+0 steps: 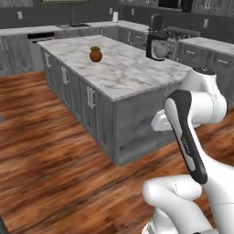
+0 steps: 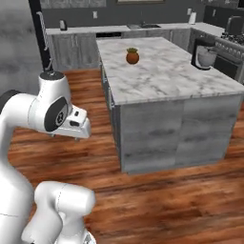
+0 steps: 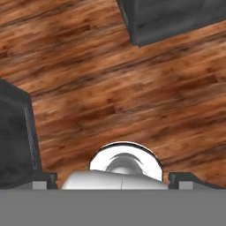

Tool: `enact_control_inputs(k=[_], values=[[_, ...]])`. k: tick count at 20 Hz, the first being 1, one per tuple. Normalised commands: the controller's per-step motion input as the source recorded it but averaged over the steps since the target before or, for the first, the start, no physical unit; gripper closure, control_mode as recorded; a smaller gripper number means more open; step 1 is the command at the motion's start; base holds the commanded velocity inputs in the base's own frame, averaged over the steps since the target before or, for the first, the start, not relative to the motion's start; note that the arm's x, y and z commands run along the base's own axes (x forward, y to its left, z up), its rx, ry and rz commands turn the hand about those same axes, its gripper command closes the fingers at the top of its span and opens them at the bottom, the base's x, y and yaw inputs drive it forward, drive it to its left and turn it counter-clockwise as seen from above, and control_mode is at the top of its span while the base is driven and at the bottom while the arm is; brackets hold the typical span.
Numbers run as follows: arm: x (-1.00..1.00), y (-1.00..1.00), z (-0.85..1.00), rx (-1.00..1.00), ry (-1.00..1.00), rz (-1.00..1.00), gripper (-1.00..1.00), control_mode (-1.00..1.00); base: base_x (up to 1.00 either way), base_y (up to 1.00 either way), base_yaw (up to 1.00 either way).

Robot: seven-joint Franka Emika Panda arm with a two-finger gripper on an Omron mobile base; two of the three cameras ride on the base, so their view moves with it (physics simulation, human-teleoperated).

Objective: Navigate to the microwave.

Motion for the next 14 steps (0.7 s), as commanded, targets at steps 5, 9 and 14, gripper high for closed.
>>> enact_control_inputs(k=[5, 9, 14], values=[[0.0, 0.0, 0.0, 0.0, 0.0, 0.0, -1.0, 1.0, 0.75, 0.24, -0.06], [0.0, 0.0, 0.0, 0.0, 0.0, 0.0, -1.0, 1.0, 0.98, 0.34, 0.33], [0.0, 0.0, 0.0, 0.0, 0.0, 0.0, -1.0, 1.0, 1.0, 0.28, 0.38]])
